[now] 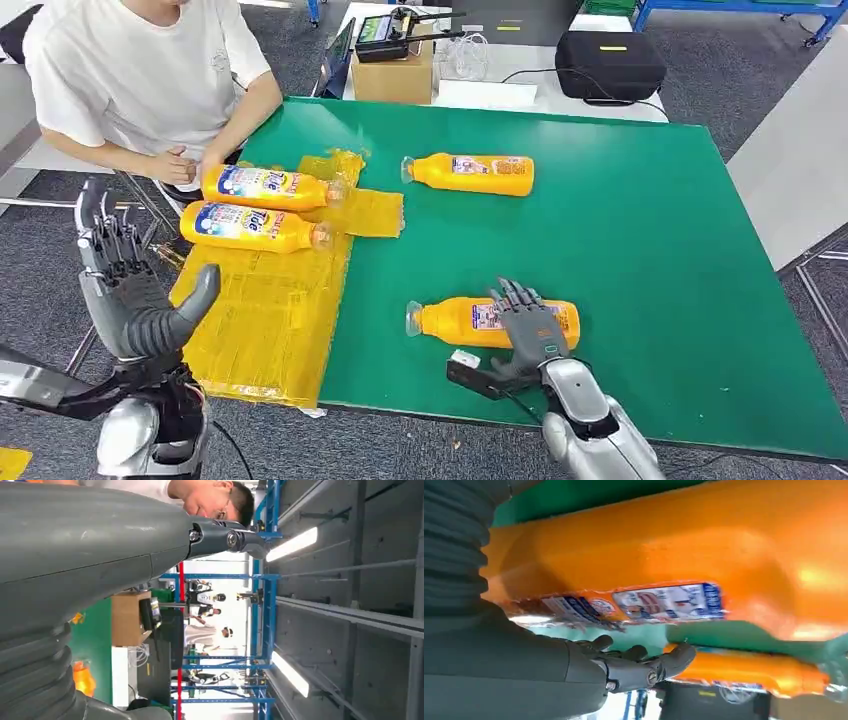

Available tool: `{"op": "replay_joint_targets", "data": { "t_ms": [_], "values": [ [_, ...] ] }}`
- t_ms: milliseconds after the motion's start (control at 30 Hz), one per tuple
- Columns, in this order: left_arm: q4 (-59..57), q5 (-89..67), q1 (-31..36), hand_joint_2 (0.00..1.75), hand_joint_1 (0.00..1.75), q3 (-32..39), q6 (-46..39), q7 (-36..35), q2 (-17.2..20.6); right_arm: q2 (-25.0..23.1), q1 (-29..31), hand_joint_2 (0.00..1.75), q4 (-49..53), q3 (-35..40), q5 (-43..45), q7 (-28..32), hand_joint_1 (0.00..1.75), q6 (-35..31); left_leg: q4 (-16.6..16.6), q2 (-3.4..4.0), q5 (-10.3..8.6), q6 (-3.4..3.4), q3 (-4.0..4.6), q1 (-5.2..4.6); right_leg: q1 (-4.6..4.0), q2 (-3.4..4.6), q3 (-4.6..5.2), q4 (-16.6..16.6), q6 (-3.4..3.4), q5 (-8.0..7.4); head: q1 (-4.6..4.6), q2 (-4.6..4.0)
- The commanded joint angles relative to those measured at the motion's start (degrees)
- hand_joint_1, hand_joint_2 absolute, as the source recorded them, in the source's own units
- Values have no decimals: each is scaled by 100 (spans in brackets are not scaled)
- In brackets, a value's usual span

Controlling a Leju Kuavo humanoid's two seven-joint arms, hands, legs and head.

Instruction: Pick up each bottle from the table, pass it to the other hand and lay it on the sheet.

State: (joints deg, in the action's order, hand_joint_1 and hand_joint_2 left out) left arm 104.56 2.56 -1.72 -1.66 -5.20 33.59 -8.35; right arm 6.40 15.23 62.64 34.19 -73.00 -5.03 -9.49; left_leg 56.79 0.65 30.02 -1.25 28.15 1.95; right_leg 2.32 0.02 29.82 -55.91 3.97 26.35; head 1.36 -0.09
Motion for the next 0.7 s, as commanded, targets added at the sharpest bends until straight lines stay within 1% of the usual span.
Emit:
{"op": "replay_joint_targets", "data": {
  "t_ms": [33, 67, 167, 200, 233, 367, 467, 567, 667, 700],
  "values": [
    [-178, -28, 80, 175, 0, 87, 18, -48, -39, 164, 380, 175, -557, -77, 13, -69, 0, 73, -13, -5, -2, 17, -13, -1, -5, -2, -13, 14, -23, -3, 0, 0],
    [-177, -29, 77, 175, 0, 87, 18, -49, -40, 173, 394, 175, -553, -78, 4, -76, 0, 81, -8, -4, -1, 13, -8, -1, -3, -1, -8, 9, -16, -2, 0, 0],
    [-150, -31, 50, 175, 0, 82, 33, -65, -44, 230, 456, 175, -486, -92, -58, -153, 0, 123, -21, -6, -3, 23, -21, 1, -8, 0, -21, 24, -32, -6, 0, 0],
    [-136, -43, 41, 175, 0, 81, 39, -77, -45, 248, 464, 175, -433, -90, -87, -177, 0, 170, -5, -2, 0, 11, -4, -2, -1, 0, -3, 4, -13, -1, 0, 0],
    [-126, -47, 31, 175, 0, 75, 54, -86, -41, 257, 486, 175, -403, -99, -111, -206, 0, 171, -14, -3, -1, 19, -16, -1, -5, 2, -15, 15, -25, -2, 2, 0],
    [-75, -74, 6, 175, 0, 87, 87, -130, -44, 303, 628, 175, -255, -83, -226, -326, 0, 347, -7, 0, 1, 17, -8, -3, -2, 4, -6, 6, -21, -1, 0, 0],
    [-71, -76, 4, 175, 0, 90, 88, -133, -44, 310, 637, 175, -236, -85, -227, -333, 0, 363, -5, 0, 1, 14, -3, -3, -1, 5, -2, 3, -18, -1, 0, 0],
    [-101, -31, 20, 175, 0, 105, 154, -230, -39, 397, 705, 175, -318, -17, -85, -398, 0, 746, -5, -1, 0, 12, -5, -2, -1, 3, -3, 4, -17, -1, 0, 0],
    [-203, 75, 112, 175, 0, 123, 238, -346, -4, 627, 817, 175, -451, 101, 254, -361, 0, 1101, -14, -4, -2, 21, -14, -2, -4, 2, -13, 14, -28, -4, 0, 0],
    [-240, 76, 147, 175, 0, 126, 236, -350, 4, 703, 856, 175, -511, 144, 332, -352, 0, 1187, -6, -7, -2, 15, -4, -2, -2, -2, -5, 6, -19, -2, -2, 0]
  ]
}}
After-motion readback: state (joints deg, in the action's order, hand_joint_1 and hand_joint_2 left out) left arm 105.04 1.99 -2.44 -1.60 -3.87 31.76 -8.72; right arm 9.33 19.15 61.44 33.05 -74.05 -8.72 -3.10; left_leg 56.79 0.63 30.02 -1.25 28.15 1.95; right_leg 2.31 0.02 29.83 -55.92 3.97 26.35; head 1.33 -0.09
